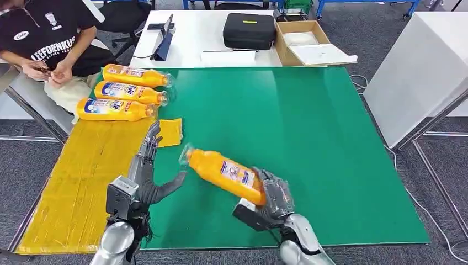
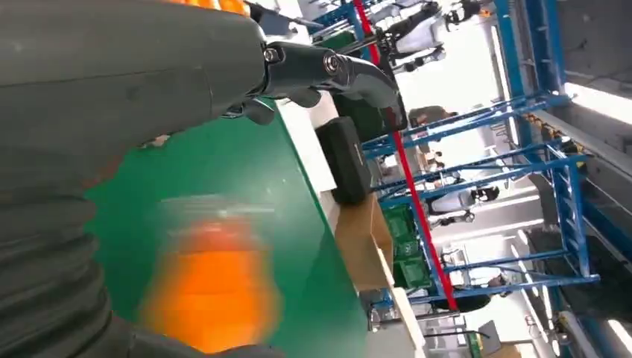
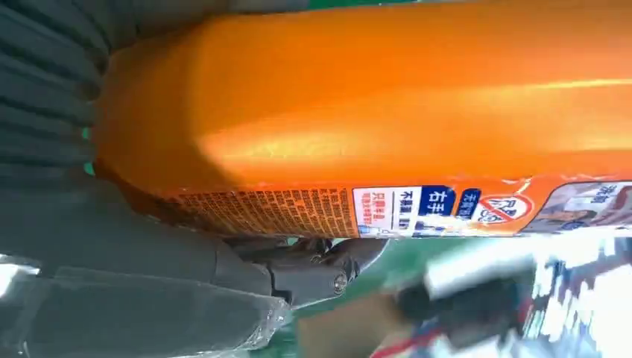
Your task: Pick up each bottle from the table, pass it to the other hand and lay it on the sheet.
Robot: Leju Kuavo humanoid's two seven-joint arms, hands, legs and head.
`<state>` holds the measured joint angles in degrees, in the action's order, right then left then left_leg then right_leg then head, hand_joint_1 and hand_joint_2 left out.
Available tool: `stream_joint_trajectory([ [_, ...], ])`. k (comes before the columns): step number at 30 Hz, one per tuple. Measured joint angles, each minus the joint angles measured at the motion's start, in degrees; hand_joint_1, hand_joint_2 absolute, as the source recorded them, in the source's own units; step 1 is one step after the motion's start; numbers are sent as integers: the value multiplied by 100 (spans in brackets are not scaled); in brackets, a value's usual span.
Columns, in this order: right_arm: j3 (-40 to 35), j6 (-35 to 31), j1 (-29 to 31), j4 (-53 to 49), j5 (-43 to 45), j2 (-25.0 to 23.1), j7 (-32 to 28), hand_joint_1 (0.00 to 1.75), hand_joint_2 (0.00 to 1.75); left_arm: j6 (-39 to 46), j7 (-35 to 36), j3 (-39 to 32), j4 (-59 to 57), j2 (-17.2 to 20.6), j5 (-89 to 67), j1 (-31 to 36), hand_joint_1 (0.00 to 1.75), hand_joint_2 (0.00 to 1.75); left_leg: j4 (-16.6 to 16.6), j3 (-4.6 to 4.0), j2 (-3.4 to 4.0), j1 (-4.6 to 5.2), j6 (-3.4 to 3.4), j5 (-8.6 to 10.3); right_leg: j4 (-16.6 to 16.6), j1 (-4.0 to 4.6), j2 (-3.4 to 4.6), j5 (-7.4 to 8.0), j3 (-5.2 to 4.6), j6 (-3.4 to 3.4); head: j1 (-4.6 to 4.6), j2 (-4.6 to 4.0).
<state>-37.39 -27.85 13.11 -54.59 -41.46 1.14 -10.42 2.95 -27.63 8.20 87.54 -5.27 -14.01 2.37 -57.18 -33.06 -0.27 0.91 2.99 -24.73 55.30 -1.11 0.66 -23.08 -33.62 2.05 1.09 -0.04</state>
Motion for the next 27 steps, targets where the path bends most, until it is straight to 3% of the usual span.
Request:
stream_joint_trajectory([
  [11, 948, -833, -347, -519, 382, -620, -436, 175, 175, 27, 48, 4, 0, -90, 508, 86, 0, 175, 0, -39, -2, 3, -1, -1, 0, 3, 0, -2, -46, 0, 0, 0],
  [14, 1160, -911, -412, -661, 734, -807, -948, 175, 175, -427, 350, 64, -57, -127, 1136, 189, 0, 175, 0, -41, -2, 3, -1, -1, -1, 3, 0, -2, -49, 0, 0, 0],
  [19, 1247, -946, -321, -563, 1555, -1108, -2290, 175, 175, -1342, 629, 407, -599, -162, 2063, 542, 0, 175, 0, -42, 1, 4, -1, -1, 0, 1, 1, 0, -47, 1, 0, 0],
  [27, 1172, -933, -89, -193, 1868, -1467, -2801, 175, 175, -1432, 686, 791, -1095, -232, 2184, 914, 0, 175, 0, -44, 0, 3, -1, 0, 1, 2, 0, -1, -48, 1, -2, 0],
])
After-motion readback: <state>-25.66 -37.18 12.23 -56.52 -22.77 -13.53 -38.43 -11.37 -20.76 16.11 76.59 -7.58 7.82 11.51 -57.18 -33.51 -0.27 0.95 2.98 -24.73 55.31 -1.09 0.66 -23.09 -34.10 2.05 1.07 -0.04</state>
